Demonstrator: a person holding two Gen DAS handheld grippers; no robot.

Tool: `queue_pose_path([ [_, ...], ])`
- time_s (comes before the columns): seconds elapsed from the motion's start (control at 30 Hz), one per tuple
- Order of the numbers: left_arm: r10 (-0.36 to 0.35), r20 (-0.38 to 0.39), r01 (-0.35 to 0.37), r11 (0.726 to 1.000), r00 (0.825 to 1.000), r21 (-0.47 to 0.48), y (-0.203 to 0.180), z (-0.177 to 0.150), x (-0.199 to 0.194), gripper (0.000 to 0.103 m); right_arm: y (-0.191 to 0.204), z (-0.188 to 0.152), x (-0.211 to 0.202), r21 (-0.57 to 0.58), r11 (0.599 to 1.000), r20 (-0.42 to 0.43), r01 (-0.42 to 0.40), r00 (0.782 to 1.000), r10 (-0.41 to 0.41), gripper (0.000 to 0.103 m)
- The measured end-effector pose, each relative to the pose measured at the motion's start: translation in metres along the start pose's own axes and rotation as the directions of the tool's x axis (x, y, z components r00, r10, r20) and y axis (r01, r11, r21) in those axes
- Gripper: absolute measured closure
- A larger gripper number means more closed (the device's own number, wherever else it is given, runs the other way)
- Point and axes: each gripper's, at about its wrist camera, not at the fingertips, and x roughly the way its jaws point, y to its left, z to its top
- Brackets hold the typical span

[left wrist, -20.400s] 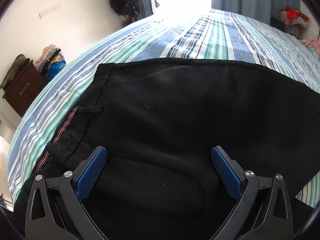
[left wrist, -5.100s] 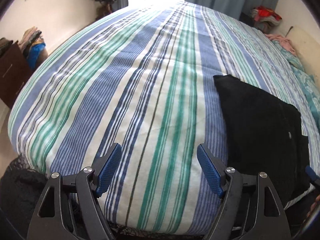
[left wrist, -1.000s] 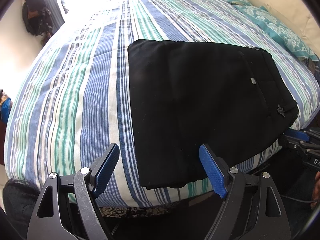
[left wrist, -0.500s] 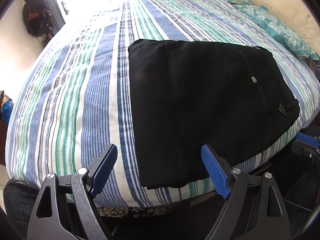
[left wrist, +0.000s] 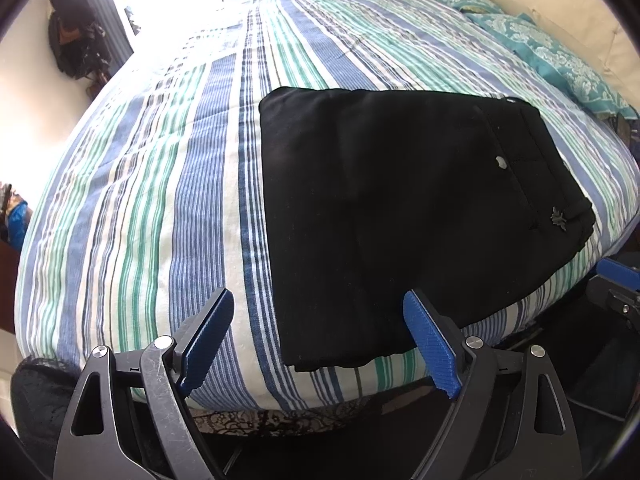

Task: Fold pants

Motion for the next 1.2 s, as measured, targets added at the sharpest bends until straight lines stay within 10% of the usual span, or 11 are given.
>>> queue_pose_path([
  [0.4,-0.031,-0.033,0.022,0.971,0.999,-0.237,0.089,0.003,0.018,0.014,-0.062,0.038,-0.026,0.154,0.971,0.192,-0.184,0.969,0.153,0.026],
  [0.67,-0.259,-0.040,0.231,0.912,0.965,-0.338,0.104,0.008,0.044,0.014,-0.143,0.085,0.046,0.307,0.894,-0.021,-0.326,0.937,0.349,0.025],
  [0.93,-0.355,-0.025,0.322,0.872,0.934,-0.370,0.110,0.030,0.066,0.012,-0.111,0.099,0.091,0.239,0.881,-0.138,-0.408,0.884,0.447,0.015],
  [1.03,-0.440,-0.036,0.406,0.854,0.897,-0.327,0.094,0.034,0.065,0.012,-0.093,0.099,0.092,0.171,0.875,-0.151,-0.452,0.866,0.477,0.010],
  [1.2,-0.350,-0.054,0.331,0.919,0.935,-0.213,0.087,0.034,0.059,0.009,-0.101,0.096,0.105,0.236,0.880,-0.173,-0.412,0.873,0.455,0.013],
])
